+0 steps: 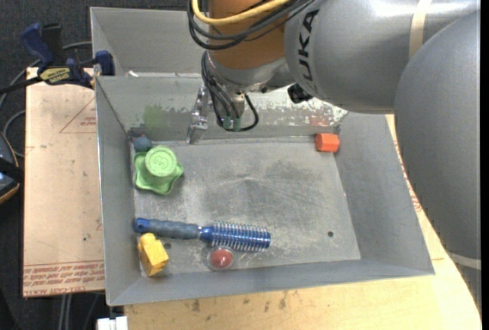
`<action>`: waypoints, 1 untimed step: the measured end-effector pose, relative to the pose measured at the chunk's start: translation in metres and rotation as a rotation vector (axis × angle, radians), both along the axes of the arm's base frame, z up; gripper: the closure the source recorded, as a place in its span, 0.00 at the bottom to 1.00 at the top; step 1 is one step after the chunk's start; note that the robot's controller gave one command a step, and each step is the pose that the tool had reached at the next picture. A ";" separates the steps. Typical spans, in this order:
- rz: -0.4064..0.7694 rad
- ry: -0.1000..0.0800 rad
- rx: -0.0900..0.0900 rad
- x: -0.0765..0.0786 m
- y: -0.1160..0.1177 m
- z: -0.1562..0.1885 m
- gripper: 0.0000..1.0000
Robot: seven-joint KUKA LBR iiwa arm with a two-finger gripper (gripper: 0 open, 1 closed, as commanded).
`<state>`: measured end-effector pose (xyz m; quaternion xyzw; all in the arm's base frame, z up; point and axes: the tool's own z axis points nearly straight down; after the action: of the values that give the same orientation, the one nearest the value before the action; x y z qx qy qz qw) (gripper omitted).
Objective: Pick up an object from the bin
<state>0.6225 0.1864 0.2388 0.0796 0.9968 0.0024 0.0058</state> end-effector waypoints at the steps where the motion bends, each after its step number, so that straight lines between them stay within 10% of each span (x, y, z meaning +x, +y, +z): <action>1: 0.000 0.009 -0.003 -0.002 0.000 -0.006 0.00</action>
Offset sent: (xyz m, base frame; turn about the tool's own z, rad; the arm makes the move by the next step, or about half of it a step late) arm 0.0000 0.0000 0.0000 0.0000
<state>0.6210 0.1860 0.2331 0.0797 0.9968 0.0008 0.0015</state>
